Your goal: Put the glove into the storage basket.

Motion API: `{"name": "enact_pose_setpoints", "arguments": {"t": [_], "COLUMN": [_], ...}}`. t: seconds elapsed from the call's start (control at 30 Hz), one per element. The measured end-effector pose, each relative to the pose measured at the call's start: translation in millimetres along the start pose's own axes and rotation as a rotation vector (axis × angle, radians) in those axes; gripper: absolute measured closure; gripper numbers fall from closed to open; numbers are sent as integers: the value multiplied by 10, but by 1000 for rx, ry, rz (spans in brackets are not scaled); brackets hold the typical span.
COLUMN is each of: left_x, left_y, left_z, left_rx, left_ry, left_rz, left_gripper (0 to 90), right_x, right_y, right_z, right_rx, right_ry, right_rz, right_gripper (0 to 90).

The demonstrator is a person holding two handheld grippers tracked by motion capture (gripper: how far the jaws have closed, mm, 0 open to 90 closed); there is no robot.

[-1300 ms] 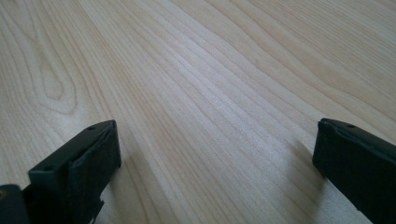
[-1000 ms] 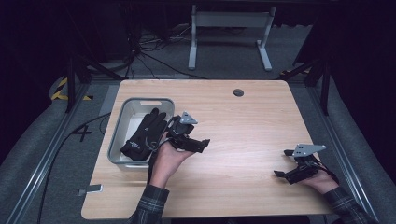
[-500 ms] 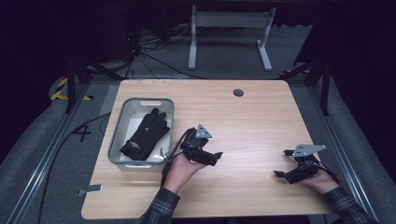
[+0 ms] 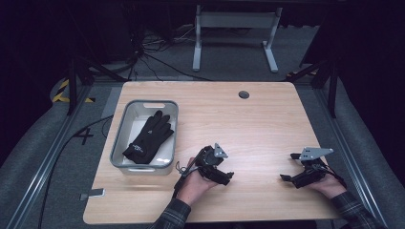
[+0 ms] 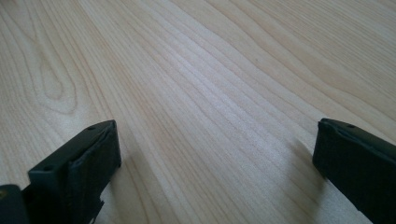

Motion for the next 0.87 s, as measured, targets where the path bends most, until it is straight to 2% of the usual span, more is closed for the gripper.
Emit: {"name": "enact_pose_setpoints", "arguments": {"t": [0.1, 0.37, 0.4, 0.5, 0.87], "left_x": [27, 75, 75, 84, 83], "left_y": [62, 146, 154, 183, 180], "left_z": [-37, -79, -88, -110, -113], "left_rx": [-24, -16, -21, -3, -2], "left_ry": [14, 65, 87, 101, 103], "left_rz": [-3, -7, -4, -15, -14], "left_gripper": [113, 75, 64, 0, 0], "right_x": [0, -1, 0, 0, 3], "right_y": [0, 3, 4, 4, 6], "right_z": [0, 0, 0, 0, 1], "right_rx": [0, 1, 1, 1, 1], "right_ry": [0, 0, 0, 0, -2], "right_rz": [0, 1, 1, 1, 1], "right_gripper": [15, 12, 12, 12, 10]}}
Point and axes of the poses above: each handheld gripper's, and its own axes: y roughly forward along the jaws, z roughly out of its top, x roughly to its right, the point moved 1 cm from there along y, roughly forward along the jaws, and after that the axes turned 7 degrees about x, right-handed, at the moved point
